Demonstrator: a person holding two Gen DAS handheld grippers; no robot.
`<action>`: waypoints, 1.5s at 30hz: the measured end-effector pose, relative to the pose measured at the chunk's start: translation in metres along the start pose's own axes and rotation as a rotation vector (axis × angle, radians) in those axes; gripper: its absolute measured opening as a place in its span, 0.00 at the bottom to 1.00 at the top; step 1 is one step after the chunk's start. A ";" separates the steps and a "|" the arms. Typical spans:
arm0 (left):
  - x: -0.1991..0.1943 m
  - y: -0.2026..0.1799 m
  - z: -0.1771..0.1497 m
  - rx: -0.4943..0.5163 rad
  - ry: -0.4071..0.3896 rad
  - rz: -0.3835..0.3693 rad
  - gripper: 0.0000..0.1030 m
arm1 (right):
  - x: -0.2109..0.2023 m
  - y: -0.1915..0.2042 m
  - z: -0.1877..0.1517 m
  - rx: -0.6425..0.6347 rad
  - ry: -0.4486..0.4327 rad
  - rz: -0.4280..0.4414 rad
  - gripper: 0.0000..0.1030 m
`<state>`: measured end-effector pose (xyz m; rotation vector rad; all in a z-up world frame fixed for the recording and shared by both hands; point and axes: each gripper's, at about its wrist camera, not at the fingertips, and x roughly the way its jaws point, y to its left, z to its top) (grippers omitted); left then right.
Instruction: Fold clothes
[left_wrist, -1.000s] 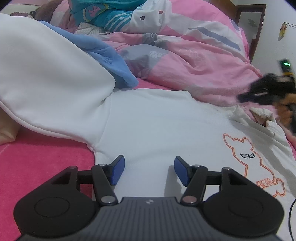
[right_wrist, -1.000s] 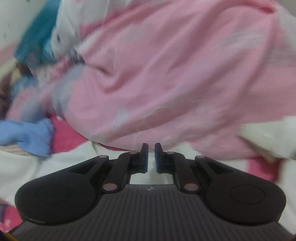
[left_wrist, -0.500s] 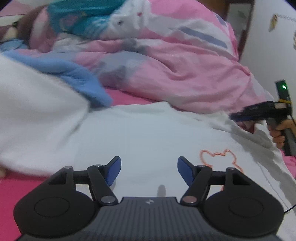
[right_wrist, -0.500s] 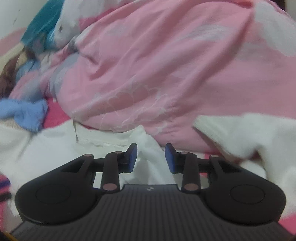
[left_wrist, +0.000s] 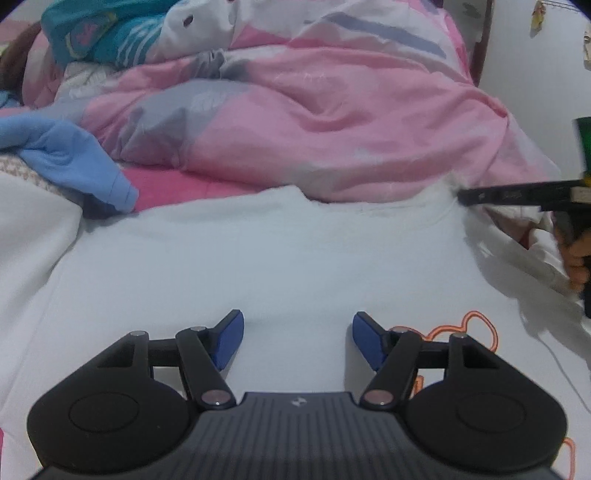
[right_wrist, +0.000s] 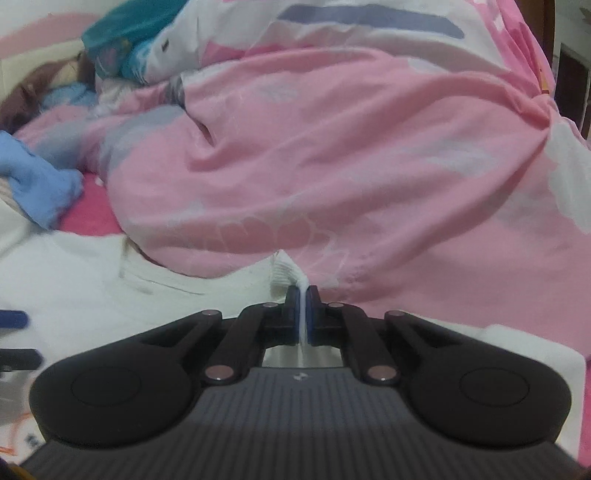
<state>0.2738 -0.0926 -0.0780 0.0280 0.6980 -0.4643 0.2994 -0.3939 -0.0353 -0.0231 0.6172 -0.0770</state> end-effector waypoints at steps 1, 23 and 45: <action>-0.001 0.000 -0.001 0.003 -0.008 0.001 0.65 | 0.006 0.000 -0.002 -0.003 0.002 -0.013 0.03; 0.000 0.001 -0.007 -0.006 -0.050 -0.010 0.67 | -0.013 0.037 0.006 0.179 0.119 0.184 0.14; -0.001 0.005 -0.010 -0.030 -0.061 -0.031 0.68 | 0.071 0.075 0.035 0.249 0.174 0.194 0.04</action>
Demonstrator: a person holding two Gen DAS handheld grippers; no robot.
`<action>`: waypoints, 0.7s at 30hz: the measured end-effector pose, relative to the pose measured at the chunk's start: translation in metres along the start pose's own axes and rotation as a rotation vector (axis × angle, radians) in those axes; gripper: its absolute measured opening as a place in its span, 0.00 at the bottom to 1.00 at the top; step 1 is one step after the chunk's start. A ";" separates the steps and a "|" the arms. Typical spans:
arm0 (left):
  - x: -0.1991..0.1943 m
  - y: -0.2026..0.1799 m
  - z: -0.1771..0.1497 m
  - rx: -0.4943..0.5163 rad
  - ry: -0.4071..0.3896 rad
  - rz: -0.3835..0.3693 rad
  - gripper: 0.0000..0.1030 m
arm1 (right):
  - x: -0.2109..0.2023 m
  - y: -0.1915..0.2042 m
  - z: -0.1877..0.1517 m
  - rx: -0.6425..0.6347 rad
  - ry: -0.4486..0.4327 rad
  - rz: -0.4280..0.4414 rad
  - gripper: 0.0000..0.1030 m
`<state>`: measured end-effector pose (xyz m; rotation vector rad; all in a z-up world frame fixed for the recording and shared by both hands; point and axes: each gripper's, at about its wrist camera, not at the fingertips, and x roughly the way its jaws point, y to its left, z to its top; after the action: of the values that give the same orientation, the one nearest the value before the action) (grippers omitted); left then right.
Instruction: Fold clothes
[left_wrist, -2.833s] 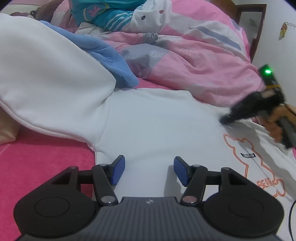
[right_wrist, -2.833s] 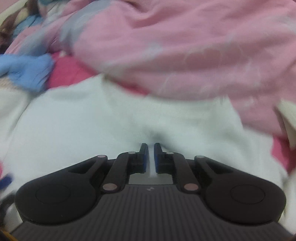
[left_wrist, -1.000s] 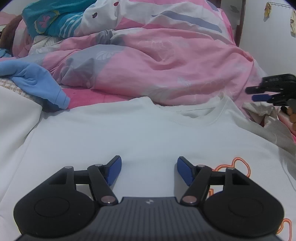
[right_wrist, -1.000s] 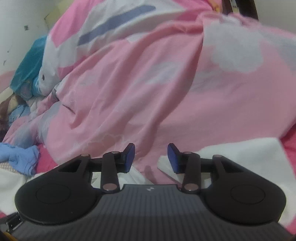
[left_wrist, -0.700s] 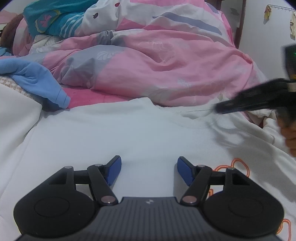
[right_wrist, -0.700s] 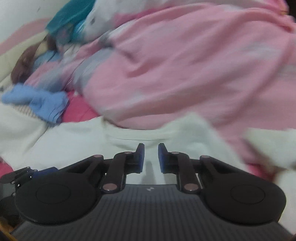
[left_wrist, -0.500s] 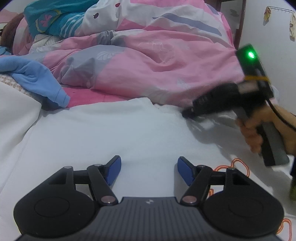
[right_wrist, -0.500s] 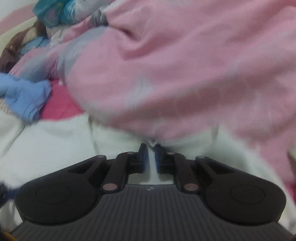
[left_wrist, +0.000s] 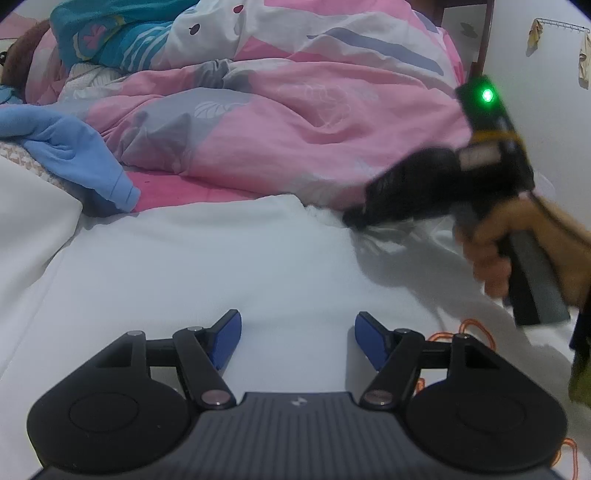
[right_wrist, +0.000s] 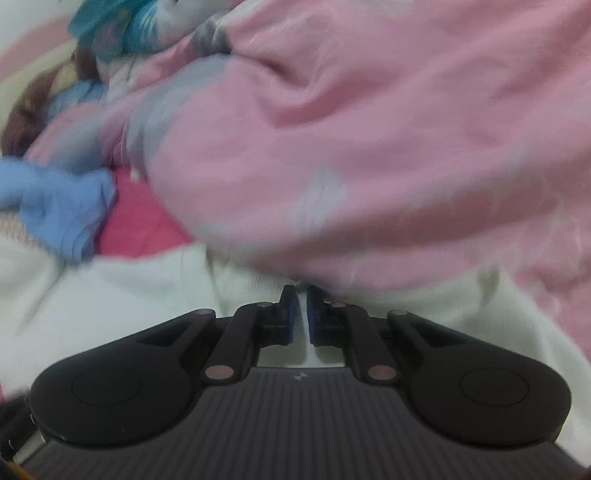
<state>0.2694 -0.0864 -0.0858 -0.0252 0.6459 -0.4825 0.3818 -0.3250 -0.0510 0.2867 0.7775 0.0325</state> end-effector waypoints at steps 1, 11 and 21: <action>0.000 0.000 0.000 -0.001 -0.001 -0.001 0.68 | -0.010 -0.008 0.004 0.051 -0.005 0.024 0.04; 0.000 0.000 0.000 -0.004 0.000 -0.001 0.68 | -0.084 -0.050 -0.034 0.047 0.084 -0.115 0.10; 0.000 -0.001 0.002 0.008 0.005 0.004 0.68 | -0.118 -0.121 -0.027 0.354 -0.077 -0.013 0.14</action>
<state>0.2696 -0.0879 -0.0841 -0.0153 0.6484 -0.4815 0.2697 -0.4506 -0.0209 0.6155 0.7060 -0.1288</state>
